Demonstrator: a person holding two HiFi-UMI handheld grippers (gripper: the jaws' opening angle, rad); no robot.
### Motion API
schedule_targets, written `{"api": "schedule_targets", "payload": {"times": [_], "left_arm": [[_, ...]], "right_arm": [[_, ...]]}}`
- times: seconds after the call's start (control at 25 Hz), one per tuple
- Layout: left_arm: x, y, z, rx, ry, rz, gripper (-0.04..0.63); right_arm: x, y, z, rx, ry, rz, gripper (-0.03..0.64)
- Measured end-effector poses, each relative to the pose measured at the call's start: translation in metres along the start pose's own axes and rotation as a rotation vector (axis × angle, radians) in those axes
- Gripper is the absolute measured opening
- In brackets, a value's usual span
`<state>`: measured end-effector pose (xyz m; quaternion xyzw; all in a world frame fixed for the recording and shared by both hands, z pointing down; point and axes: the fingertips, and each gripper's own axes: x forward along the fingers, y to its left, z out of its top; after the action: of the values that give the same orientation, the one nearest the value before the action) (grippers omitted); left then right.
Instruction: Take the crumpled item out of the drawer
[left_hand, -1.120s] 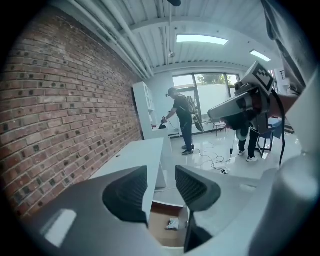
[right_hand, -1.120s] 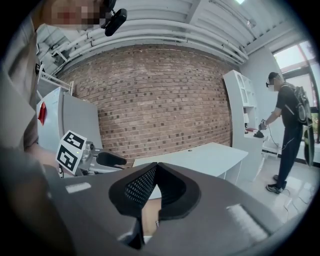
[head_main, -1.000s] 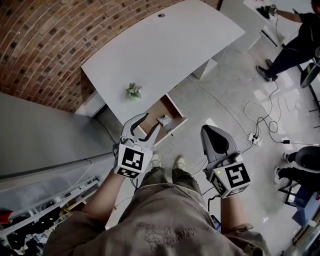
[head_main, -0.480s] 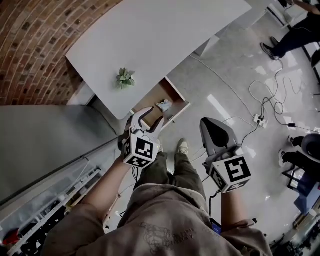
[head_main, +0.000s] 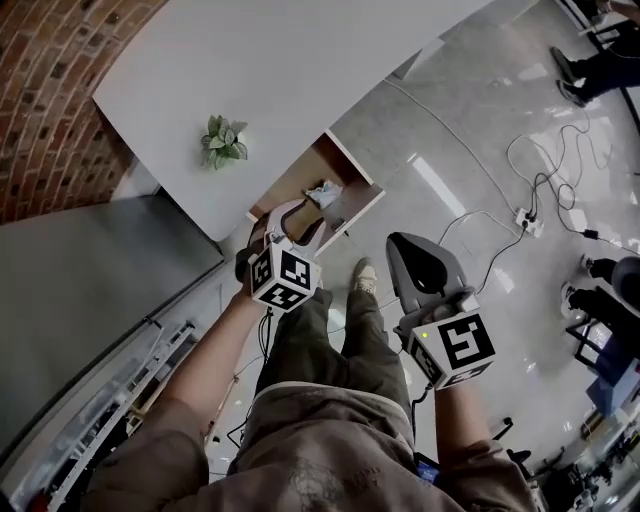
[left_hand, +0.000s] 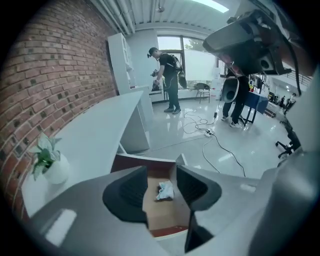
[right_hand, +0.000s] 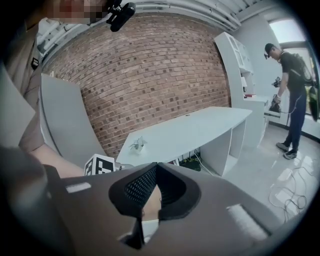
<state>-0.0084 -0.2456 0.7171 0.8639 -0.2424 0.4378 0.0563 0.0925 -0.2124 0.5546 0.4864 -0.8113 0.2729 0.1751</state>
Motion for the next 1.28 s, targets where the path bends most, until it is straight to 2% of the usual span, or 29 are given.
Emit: {"api": "schedule_targets", "payload": {"times": [0.16,0.4,0.76,0.84,1.12,1.28], "left_arm": [[0.041,0.005,-0.03,-0.011,0.061,-0.013,0.181],[0.092,0.002,-0.077,-0.072,0.146,-0.07,0.181],[0.163,0.008,-0.114,-0.098,0.219,-0.099,0.181],[0.175,0.007,-0.122,-0.101,0.238,-0.11,0.186],[0.203,0.0,-0.146,-0.121,0.285,-0.14,0.187],[0.212,0.001,-0.154,-0.131,0.302,-0.127,0.186]], "right_arm": [[0.025,-0.008,-0.02,0.02,0.006,0.002,0.028],[0.058,-0.018,-0.051,0.05,0.028,0.011,0.028],[0.095,-0.038,-0.098,0.083,0.087,0.007,0.028],[0.103,-0.042,-0.101,0.09,0.074,0.005,0.028],[0.121,-0.054,-0.124,0.109,0.085,0.002,0.028],[0.127,-0.056,-0.134,0.121,0.103,0.011,0.028]]}}
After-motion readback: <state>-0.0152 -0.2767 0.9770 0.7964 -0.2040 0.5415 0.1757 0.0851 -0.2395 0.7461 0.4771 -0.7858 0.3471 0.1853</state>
